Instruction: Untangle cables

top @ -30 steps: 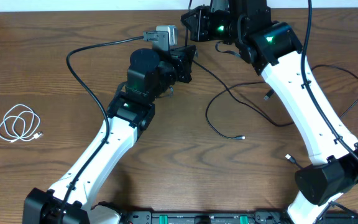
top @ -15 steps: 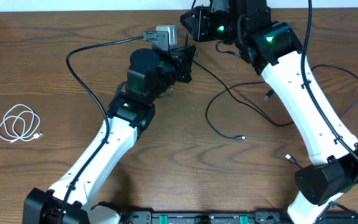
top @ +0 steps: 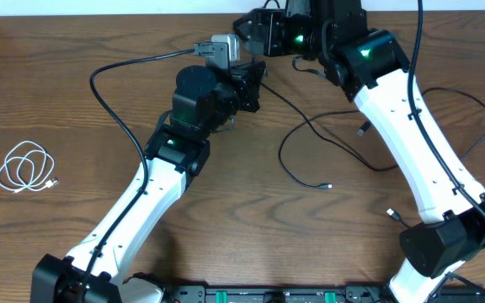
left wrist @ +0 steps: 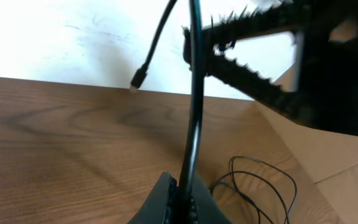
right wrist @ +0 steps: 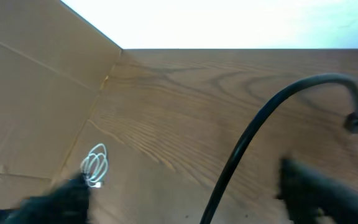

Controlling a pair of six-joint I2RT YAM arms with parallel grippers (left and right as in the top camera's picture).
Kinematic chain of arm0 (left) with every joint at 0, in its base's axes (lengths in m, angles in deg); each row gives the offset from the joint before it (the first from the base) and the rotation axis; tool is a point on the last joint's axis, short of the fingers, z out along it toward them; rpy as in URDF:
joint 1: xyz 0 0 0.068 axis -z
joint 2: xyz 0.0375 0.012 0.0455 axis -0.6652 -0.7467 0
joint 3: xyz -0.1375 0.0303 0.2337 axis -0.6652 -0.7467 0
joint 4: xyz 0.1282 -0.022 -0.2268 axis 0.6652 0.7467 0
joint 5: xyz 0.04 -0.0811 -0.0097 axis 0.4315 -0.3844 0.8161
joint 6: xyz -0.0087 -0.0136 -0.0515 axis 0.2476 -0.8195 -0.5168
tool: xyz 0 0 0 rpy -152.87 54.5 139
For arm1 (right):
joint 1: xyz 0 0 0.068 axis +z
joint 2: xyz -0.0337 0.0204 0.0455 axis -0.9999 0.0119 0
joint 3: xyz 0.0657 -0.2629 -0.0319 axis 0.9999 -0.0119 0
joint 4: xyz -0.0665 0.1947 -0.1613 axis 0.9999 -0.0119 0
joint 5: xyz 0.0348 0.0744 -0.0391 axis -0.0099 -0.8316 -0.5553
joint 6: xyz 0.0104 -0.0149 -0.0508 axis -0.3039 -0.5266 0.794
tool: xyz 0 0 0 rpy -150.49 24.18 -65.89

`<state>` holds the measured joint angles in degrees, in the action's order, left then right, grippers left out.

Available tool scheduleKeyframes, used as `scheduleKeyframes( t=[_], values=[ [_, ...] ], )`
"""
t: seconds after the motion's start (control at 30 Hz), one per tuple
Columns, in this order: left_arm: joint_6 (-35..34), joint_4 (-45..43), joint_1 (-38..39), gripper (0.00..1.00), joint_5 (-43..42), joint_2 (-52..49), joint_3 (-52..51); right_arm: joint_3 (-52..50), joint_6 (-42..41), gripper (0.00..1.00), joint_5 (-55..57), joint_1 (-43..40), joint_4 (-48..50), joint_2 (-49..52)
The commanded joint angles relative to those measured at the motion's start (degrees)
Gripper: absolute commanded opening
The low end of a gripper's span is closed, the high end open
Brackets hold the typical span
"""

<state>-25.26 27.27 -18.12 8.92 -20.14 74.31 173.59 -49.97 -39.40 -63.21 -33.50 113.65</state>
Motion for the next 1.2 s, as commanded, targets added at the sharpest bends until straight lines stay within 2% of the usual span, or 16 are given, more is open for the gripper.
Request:
scheduleKeyframes(
  t=[0.0,0.27,0.57,0.8,0.93,1.17],
  values=[
    [0.13,-0.02,-0.46,0.07,0.61,-0.22,0.48,0.70,0.85,0.99,1.25,0.33,-0.61,-0.63],
    [0.37,9.35,-8.26,0.07,0.63,-0.20,0.48,0.70,3.08,0.99,10.54,-3.02,-5.38,-0.63],
    [0.55,14.29,-22.49,0.07,0.59,-0.02,0.48,0.70,6.27,0.99,16.55,-5.55,-18.49,-0.63],
    [0.04,15.26,-28.17,0.07,0.15,1.62,0.48,-0.70,0.35,0.99,21.55,-5.42,-28.04,-0.59],
    [0.11,15.23,-28.28,0.08,0.20,3.30,0.48,-6.67,-3.76,0.99,20.92,-5.29,-28.74,-0.59],
    [0.13,15.34,-29.66,0.07,0.39,4.33,0.48,-19.91,-5.03,0.99,17.35,-5.22,-27.47,-0.57]
  ],
)
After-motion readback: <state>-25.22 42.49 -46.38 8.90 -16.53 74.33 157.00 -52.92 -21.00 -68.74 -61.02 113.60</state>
